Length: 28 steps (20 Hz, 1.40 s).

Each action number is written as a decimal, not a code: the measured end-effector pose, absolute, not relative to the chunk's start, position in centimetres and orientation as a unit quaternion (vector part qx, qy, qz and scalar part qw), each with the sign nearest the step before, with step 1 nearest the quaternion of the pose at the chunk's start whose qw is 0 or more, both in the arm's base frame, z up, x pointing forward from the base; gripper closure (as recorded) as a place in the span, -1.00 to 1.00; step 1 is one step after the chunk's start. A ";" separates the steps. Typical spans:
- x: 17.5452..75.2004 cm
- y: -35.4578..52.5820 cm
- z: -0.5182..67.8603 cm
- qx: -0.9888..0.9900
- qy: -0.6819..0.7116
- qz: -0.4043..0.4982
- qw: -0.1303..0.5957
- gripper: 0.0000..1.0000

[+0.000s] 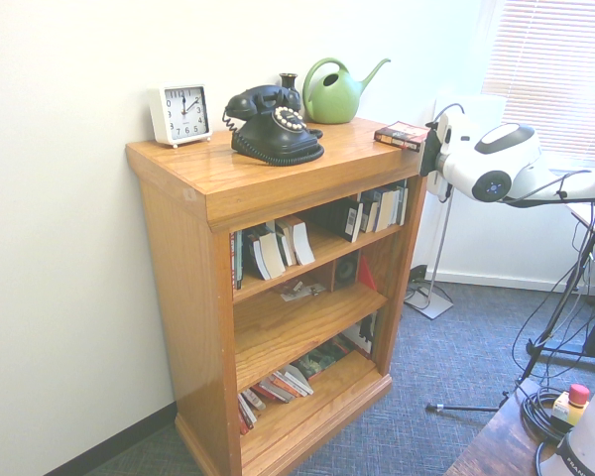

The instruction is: Organize the shelf

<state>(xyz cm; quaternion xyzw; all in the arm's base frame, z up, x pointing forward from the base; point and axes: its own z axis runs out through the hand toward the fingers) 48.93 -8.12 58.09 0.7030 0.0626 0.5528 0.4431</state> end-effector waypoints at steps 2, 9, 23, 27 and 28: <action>49.7 -8.9 58.0 0.705 0.063 0.552 0.441 -1.00; 50.7 -9.3 58.2 0.702 0.069 0.554 0.442 1.00; 51.5 -9.6 58.0 0.703 0.068 0.552 0.443 1.00; 51.5 -9.5 57.9 0.704 0.067 0.552 0.442 1.00; 51.5 -9.5 57.8 0.705 0.067 0.551 0.441 1.00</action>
